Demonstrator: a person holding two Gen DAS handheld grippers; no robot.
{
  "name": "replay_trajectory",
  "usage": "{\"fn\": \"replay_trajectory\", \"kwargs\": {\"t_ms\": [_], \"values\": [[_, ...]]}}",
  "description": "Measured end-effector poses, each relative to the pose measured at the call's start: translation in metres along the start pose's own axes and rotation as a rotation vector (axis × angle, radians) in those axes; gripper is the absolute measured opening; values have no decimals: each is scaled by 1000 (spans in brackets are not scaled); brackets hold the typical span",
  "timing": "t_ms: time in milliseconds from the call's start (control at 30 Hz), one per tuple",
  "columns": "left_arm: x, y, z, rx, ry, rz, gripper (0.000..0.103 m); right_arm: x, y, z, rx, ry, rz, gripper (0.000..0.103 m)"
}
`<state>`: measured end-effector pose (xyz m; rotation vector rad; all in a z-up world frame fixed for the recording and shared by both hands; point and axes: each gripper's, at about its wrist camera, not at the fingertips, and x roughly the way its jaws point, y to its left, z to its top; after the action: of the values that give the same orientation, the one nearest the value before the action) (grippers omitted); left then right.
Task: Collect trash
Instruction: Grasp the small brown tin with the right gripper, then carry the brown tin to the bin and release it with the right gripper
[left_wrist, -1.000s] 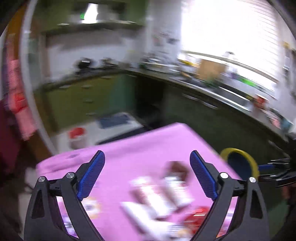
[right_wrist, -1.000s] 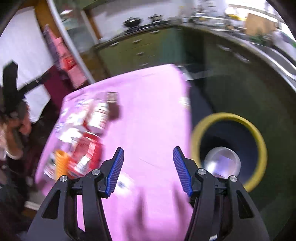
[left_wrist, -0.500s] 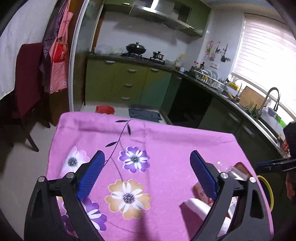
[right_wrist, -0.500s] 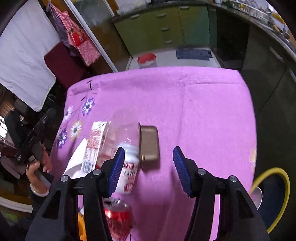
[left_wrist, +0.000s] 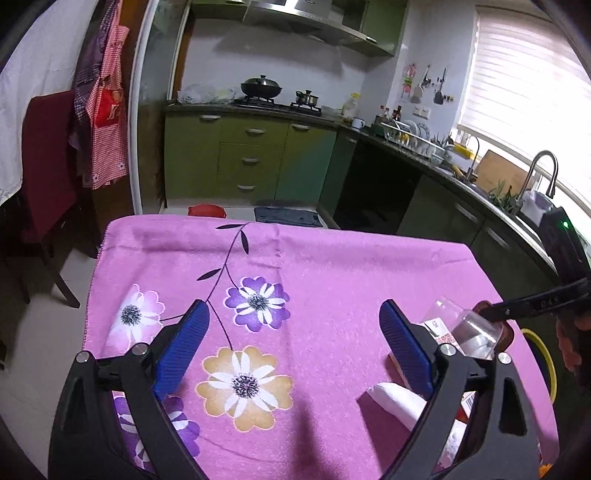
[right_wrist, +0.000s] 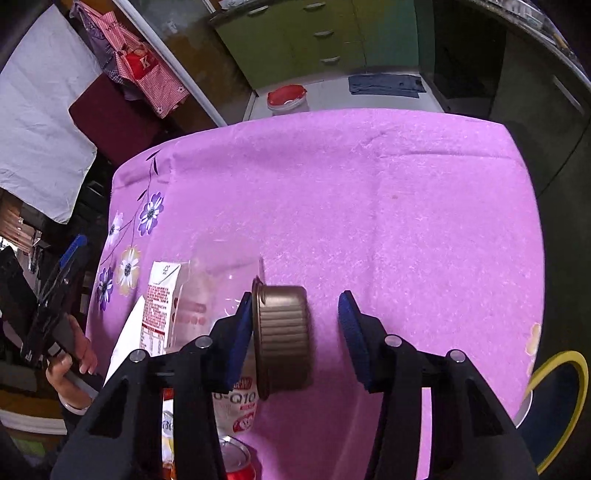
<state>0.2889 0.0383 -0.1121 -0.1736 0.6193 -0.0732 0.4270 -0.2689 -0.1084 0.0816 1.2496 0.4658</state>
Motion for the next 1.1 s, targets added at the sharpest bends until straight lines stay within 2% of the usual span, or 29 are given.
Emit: {"fn": "replay_trajectory", "kwargs": {"t_ms": [167, 233, 267, 567, 767, 967, 1100], "values": [[4, -2, -2, 8, 10, -2, 89, 12, 0, 4, 7, 11, 11, 48], [4, -2, -3, 9, 10, 2, 89, 18, 0, 6, 5, 15, 7, 38], [4, -2, -3, 9, 10, 3, 89, 19, 0, 6, 2, 14, 10, 28], [8, -1, -4, 4, 20, 7, 89, -5, -5, 1, -6, -73, -30, 28], [9, 1, -4, -2, 15, 11, 89, -29, -11, -5, -5, -135, -92, 28], [9, 3, -3, -7, 17, 9, 89, -84, -35, -42, 11, -219, -154, 28], [9, 2, -5, -6, 22, 6, 89, -138, -82, -90, 100, -288, -252, 28]]}}
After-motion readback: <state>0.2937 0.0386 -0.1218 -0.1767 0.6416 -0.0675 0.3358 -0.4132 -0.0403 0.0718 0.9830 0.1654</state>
